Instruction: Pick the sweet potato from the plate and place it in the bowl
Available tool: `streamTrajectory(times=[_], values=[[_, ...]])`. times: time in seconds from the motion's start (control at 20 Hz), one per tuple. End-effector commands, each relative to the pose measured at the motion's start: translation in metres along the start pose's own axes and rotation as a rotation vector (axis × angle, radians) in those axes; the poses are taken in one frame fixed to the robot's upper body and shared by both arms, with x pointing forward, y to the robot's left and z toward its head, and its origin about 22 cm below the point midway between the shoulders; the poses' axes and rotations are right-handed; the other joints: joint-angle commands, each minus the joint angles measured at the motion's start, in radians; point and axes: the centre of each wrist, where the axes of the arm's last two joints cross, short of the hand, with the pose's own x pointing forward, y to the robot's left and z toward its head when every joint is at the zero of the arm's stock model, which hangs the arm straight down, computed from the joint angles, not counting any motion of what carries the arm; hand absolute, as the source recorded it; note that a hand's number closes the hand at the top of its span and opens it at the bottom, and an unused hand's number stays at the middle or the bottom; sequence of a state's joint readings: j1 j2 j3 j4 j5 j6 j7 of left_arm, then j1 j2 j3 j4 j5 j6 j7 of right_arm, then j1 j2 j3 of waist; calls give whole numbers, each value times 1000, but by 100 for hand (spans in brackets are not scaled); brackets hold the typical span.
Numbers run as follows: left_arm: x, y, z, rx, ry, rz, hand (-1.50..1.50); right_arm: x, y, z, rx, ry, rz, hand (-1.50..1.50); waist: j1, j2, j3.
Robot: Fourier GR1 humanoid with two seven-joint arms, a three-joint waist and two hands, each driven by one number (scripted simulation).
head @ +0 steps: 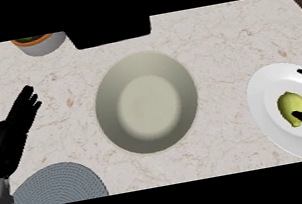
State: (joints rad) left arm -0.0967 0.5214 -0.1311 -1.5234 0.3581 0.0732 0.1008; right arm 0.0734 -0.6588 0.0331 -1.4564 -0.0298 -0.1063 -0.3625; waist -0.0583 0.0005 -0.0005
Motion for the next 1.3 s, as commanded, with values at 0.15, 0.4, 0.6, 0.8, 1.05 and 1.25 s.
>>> streamTrajectory(times=[0.15, 0.4, 0.6, 0.8, 1.05, 1.25], values=[[5, -15, -20, -36, 42, 19, 0, 2, -29, 60, -65, -61, 194, -150, 32, -2, 0], [21, -6, -12, -52, 30, 0, 0, 54, -58, 42, -36, 123, 442, -150, 44, -3, -3], [12, -13, -12, -63, 39, 21, 0, 89, -50, 35, 90, 271, 550, -150, 53, 0, -4], [26, -8, -32, -51, 32, 16, 0, 124, -45, 23, 209, 369, 639, -150, 55, 5, -4], [23, -23, -28, -77, 24, 3, 0, 146, -37, -6, 290, 466, 696, -150, 79, 5, -1], [29, -21, -38, -75, 17, 12, 0, 156, -18, -6, 381, 521, 769, -150, 67, 3, -1]])
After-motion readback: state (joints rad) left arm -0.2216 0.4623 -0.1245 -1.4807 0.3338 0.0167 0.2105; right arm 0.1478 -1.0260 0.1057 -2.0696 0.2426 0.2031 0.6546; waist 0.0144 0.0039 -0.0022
